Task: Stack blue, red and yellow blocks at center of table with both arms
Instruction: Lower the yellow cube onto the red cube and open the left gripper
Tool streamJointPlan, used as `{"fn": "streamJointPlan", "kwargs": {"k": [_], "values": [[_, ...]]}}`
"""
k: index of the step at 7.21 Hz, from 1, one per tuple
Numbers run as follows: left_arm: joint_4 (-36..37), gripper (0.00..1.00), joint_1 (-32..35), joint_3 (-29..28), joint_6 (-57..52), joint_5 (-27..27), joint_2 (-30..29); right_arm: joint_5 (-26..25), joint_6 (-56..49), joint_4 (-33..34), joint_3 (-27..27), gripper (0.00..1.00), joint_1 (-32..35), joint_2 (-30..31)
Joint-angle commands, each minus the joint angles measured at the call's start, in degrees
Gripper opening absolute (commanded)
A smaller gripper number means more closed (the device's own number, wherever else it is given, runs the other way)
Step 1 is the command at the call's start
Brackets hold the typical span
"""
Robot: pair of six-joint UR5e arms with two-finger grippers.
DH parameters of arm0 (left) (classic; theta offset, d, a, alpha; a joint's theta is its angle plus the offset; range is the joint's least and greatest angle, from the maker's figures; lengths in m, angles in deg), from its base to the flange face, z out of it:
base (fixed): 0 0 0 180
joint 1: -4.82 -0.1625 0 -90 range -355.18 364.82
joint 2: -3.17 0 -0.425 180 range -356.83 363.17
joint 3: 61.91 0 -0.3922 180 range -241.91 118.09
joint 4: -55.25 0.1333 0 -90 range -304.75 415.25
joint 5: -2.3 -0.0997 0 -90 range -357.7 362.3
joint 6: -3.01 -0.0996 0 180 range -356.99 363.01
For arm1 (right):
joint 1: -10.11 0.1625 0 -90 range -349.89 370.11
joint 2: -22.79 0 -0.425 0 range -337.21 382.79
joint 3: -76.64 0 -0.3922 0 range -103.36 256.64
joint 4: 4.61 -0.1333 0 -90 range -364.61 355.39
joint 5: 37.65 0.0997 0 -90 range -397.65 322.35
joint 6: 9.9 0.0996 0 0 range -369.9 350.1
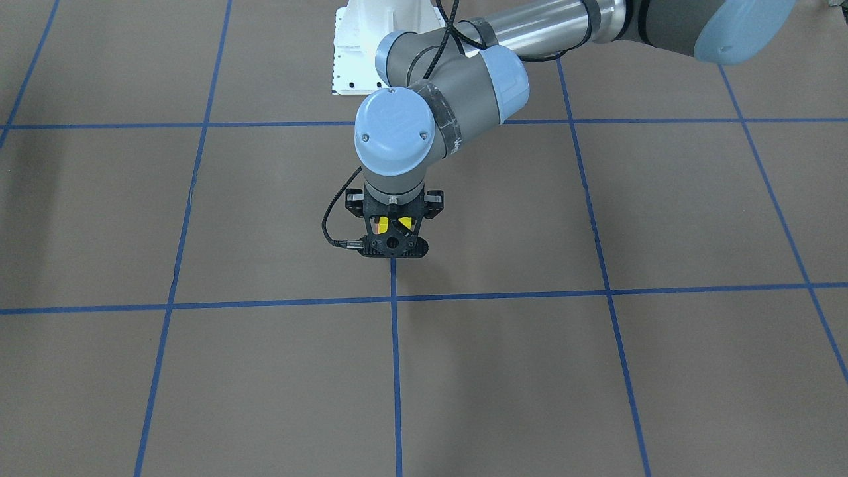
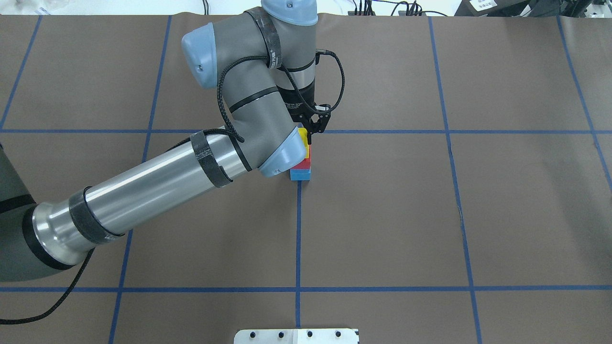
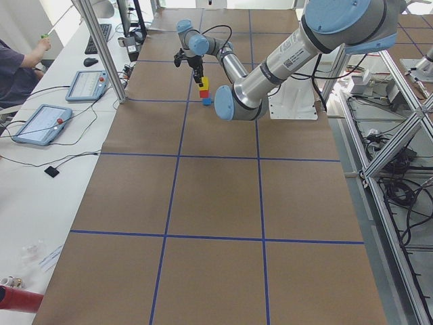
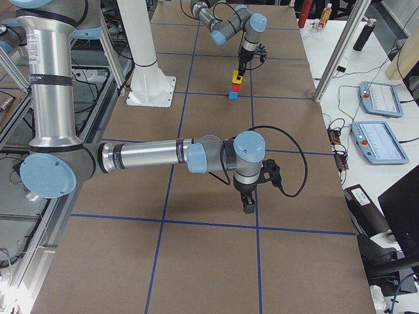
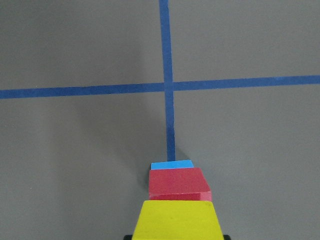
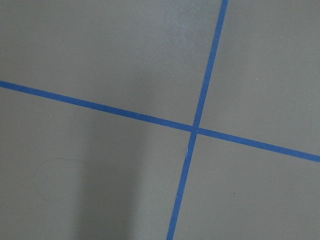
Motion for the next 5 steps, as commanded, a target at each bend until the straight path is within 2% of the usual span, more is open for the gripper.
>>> {"fn": "streamJointPlan", "kwargs": {"k": [1,3,4,5], "values": [[0.00,1.00,-0.37,0.36,0.12,-0.10,-0.01,-0.03,0.00,0.00,0.00,1.00,0.00,0.08],[-0.08,1.00,-0.37,1.93,0.30,-0.88,0.08,0.06,0.00,0.35,0.00,1.00,0.00,-0.18],[2.35,1.00,1.28,5.60,0.12,-1.67,0.16,-0.12,0.00,0.35,0.00,1.00,0.00,-0.27],[10.29,1.00,4.00,12.51,-1.18,-1.77,0.51,-0.29,0.00,0.26,-0.60,1.00,0.09,0.07]]}}
